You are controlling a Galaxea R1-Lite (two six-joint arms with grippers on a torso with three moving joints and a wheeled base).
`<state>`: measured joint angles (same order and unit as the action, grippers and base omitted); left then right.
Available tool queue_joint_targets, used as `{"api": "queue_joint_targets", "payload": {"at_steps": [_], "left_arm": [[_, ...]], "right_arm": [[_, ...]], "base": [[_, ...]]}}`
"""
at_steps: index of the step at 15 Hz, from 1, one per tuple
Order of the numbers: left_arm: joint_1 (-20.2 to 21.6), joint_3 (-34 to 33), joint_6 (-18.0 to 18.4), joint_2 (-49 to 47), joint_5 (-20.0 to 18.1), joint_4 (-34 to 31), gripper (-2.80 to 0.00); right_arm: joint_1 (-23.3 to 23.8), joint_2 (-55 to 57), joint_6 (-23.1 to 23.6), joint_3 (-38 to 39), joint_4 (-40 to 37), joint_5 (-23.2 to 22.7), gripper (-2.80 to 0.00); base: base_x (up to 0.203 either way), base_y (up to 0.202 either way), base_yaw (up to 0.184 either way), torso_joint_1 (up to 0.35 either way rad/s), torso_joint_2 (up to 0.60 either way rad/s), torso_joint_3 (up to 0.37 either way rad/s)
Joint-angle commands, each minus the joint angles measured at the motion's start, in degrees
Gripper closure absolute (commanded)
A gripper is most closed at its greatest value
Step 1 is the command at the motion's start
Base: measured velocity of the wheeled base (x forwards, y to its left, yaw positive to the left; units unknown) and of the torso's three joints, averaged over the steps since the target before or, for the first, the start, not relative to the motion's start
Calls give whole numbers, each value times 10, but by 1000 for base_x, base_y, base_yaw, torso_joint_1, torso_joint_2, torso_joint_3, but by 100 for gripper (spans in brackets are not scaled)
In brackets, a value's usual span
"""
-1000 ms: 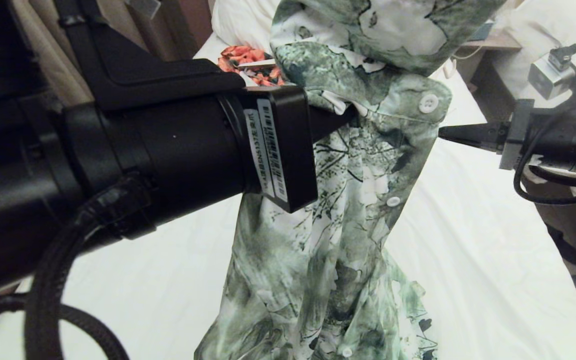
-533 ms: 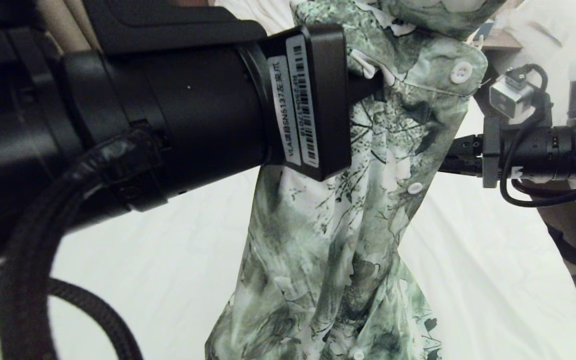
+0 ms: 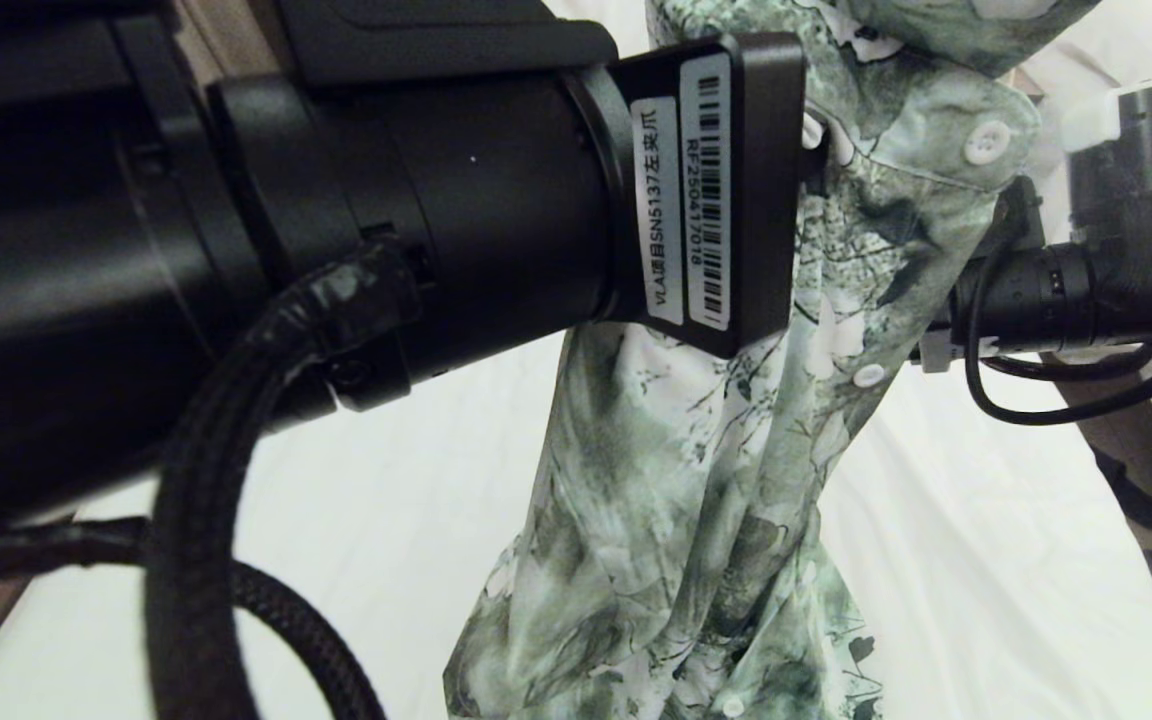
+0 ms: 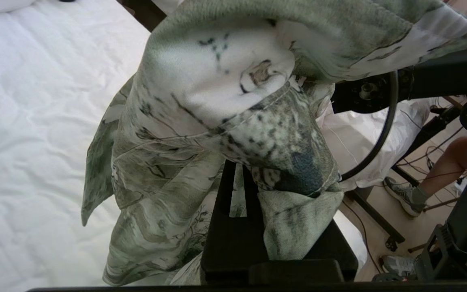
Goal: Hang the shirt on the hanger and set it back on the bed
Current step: Hook the other side of the shirt onto the hanger
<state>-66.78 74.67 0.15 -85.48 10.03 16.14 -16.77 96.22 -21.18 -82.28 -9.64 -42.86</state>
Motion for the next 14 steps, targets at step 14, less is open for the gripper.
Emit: {"api": "queue_joint_targets", "payload": {"at_steps": [14], "left_arm": [[-15,44,11,-3,2,-43,0]], "right_arm": [[-48,55,107,23,55,-27,-280]], "base": [[0,0,0,0,0,0]]}}
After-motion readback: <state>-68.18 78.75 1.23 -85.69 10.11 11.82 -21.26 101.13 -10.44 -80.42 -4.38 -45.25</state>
